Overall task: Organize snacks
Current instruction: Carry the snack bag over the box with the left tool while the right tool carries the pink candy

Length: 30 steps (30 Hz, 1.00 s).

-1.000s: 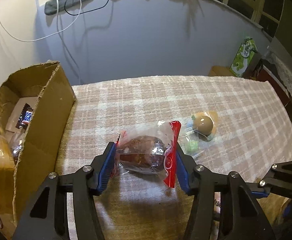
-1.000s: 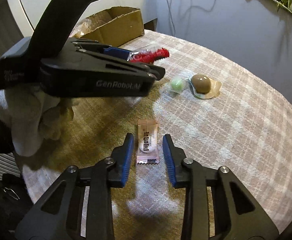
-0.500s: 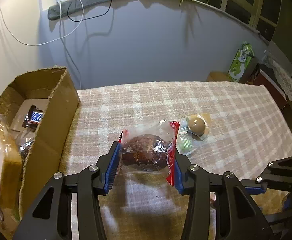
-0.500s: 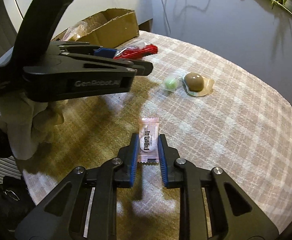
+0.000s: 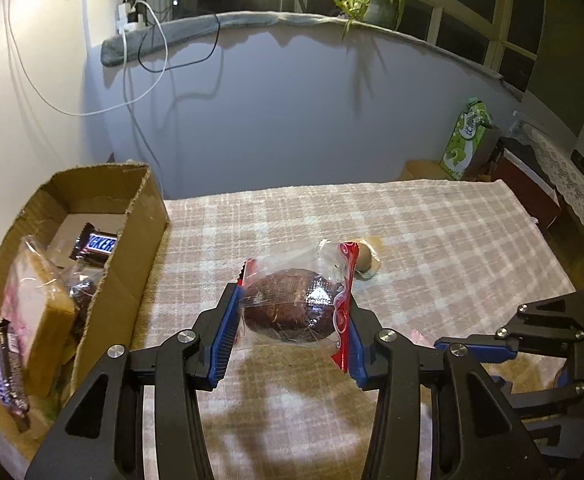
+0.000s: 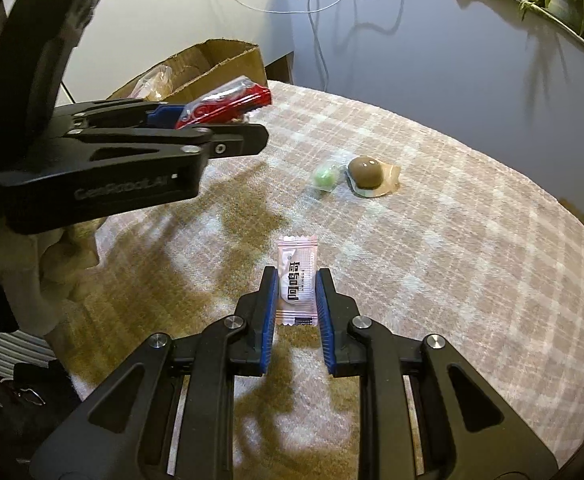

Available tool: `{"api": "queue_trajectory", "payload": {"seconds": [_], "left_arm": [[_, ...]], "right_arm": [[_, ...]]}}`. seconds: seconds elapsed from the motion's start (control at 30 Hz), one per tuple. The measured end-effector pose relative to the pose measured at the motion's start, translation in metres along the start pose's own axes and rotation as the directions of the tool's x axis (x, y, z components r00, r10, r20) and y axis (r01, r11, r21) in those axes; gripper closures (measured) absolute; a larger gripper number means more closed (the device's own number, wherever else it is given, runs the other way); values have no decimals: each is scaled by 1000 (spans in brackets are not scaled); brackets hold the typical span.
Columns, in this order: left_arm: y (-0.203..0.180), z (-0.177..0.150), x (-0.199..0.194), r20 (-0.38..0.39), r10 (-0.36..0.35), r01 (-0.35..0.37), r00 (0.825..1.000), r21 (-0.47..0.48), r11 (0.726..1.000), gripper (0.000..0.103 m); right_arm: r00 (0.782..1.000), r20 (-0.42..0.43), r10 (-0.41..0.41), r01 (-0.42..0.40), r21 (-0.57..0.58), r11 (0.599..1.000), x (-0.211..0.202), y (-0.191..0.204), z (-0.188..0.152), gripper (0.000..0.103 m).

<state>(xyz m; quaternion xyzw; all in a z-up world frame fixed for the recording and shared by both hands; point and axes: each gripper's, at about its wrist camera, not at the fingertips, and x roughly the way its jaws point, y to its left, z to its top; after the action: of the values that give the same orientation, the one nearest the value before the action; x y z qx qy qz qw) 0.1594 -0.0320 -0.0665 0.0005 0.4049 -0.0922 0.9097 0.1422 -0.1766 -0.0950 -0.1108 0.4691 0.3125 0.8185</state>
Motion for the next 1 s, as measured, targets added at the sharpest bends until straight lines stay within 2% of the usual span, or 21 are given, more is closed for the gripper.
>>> {"api": "queue_trajectory", "payload": {"seconds": [0.53,1.0], "left_arm": [[3,-3,-36,70,-12,12,997,-1,1000,58],[42,-7,-66,125,17,-8,992,-72,997,58]], "right_arm": [[999,33,-24,24,7,1000,-22,6,3,83],[996,88,-7,10,-39,999,-26,34,43,83]]}}
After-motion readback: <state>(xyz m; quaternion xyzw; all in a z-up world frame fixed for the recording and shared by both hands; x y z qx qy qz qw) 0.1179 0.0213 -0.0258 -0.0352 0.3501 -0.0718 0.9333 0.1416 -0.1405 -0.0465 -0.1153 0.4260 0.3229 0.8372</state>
